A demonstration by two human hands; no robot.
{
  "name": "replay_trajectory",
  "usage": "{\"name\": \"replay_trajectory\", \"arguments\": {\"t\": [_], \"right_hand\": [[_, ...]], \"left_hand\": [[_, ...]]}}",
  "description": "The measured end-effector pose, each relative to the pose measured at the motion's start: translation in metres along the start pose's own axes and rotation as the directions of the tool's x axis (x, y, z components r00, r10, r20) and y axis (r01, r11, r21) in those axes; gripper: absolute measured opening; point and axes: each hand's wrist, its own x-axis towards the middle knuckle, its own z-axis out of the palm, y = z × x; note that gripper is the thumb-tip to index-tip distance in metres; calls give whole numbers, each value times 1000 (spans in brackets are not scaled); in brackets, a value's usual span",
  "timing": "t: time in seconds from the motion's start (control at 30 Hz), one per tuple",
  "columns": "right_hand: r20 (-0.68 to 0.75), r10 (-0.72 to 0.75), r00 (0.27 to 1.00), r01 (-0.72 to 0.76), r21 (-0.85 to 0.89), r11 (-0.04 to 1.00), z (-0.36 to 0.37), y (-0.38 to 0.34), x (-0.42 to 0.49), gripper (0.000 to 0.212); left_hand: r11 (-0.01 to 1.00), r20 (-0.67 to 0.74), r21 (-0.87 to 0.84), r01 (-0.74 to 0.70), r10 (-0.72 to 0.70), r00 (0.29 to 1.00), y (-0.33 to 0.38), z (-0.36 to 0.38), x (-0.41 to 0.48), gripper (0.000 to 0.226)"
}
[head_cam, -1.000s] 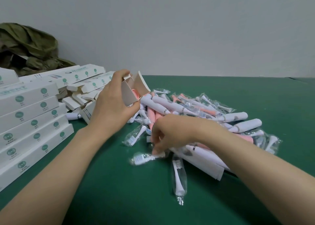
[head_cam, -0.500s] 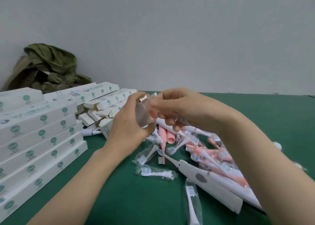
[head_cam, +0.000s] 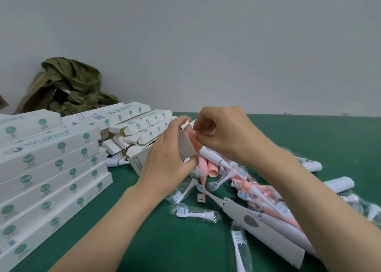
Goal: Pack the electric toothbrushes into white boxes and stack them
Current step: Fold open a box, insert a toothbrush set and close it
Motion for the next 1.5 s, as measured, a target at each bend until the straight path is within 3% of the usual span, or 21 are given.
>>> {"name": "replay_trajectory", "arguments": {"t": [0.07, 0.13, 0.23, 0.3, 0.33, 0.37, 0.47, 0.57, 0.8, 0.93, 1.13, 1.2, 1.3, 1.37, 1.43, 1.5], "right_hand": [[-34, 13, 999, -11, 56, 998, 8, -3, -1, 5], [-34, 109, 993, -97, 253, 963, 13, -5, -2, 11], [103, 272, 957, -269, 667, 695, 11, 0, 0, 18], [83, 328, 941, -252, 818, 516, 9, 2, 2, 16], [64, 330, 942, -228, 843, 488, 8, 2, 2, 16], [43, 313, 949, -207, 832, 515, 9, 2, 1, 17], [16, 223, 975, -178, 659, 731, 13, 2, -3, 28], [10, 155, 988, -134, 555, 821, 16, -1, -5, 36], [-293, 174, 940, -40, 412, 910, 30, -1, -7, 7], [-462, 113, 880, 21, 274, 961, 38, -3, -8, 15], [-481, 206, 852, 5, 402, 916, 36, -1, -7, 21], [-473, 125, 872, 33, 311, 950, 39, -3, -8, 8], [-339, 8, 941, 37, 127, 991, 46, -2, -8, 12], [-251, 20, 968, 9, 114, 993, 46, -1, -8, 14], [-345, 39, 938, -1, 110, 994, 41, 1, -8, 12], [-453, 132, 882, -56, 176, 983, 37, 3, -6, 25]], "left_hand": [[1000, 14, -10, 2, -2, 1000, -1, 1, 0, 79], [1000, -4, -21, 16, -16, 1000, -1, 0, 1, 77], [999, -61, -33, 31, -33, 998, -3, -2, 4, 74], [999, -85, -24, 27, -29, 996, -3, -3, 4, 73], [1000, -89, -16, 25, -26, 996, -3, -3, 4, 72], [1000, -92, -11, 25, -26, 995, -3, -2, 4, 72], [1000, -109, -16, 25, -26, 994, -3, -2, 4, 69], [999, -94, -35, 39, -42, 995, -4, -2, 4, 71], [999, -100, -23, 41, -43, 994, -4, -3, 3, 70], [998, -93, -62, 26, -32, 995, -1, -2, 3, 66], [997, -121, -70, 19, -27, 992, 1, -2, 3, 69], [997, -122, -78, 21, -31, 992, 2, -3, 3, 70], [997, -115, -82, 5, -14, 993, 4, -3, 2, 69], [998, -112, -70, -2, -5, 994, 4, -3, 2, 70], [998, -126, -68, -1, -7, 992, 5, -3, 3, 70], [996, -157, -90, -23, 9, 988, 5, -6, 5, 68]]}}
